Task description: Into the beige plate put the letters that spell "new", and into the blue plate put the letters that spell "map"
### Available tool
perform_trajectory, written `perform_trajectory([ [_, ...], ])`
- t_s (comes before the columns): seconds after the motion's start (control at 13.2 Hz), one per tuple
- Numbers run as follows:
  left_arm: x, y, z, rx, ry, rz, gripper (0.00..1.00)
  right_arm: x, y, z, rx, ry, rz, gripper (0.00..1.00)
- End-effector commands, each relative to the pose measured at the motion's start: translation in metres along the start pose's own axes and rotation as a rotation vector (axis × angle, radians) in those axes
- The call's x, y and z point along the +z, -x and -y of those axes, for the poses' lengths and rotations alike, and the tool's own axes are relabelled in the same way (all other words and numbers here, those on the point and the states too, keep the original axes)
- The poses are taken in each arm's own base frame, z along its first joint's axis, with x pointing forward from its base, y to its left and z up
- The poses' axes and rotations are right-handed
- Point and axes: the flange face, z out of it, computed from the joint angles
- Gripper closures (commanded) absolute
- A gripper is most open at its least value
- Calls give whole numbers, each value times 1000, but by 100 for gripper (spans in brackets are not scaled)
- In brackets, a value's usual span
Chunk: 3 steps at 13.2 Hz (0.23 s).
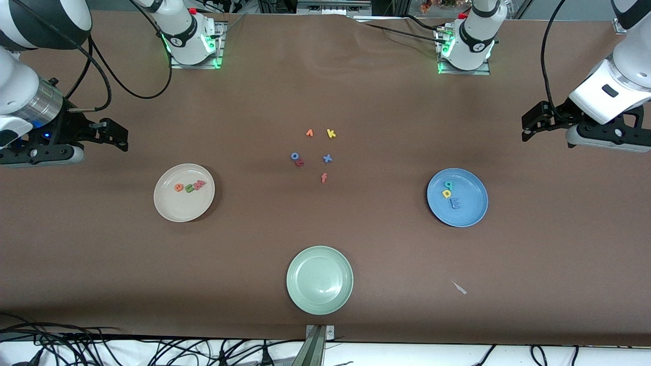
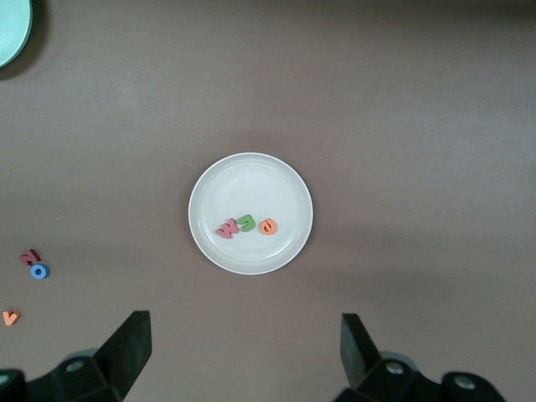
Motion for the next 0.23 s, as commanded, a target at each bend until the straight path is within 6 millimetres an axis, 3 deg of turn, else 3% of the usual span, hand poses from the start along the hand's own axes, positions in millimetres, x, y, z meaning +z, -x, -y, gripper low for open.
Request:
perform_trajectory([
  [0.0, -9, 1, 2, -17, 18, 0, 0, -7, -2, -2, -19, 11, 5, 0],
  [0.15, 0, -3, 11, -31, 19, 18, 0, -7, -2, -1, -20, 11, 5, 0],
])
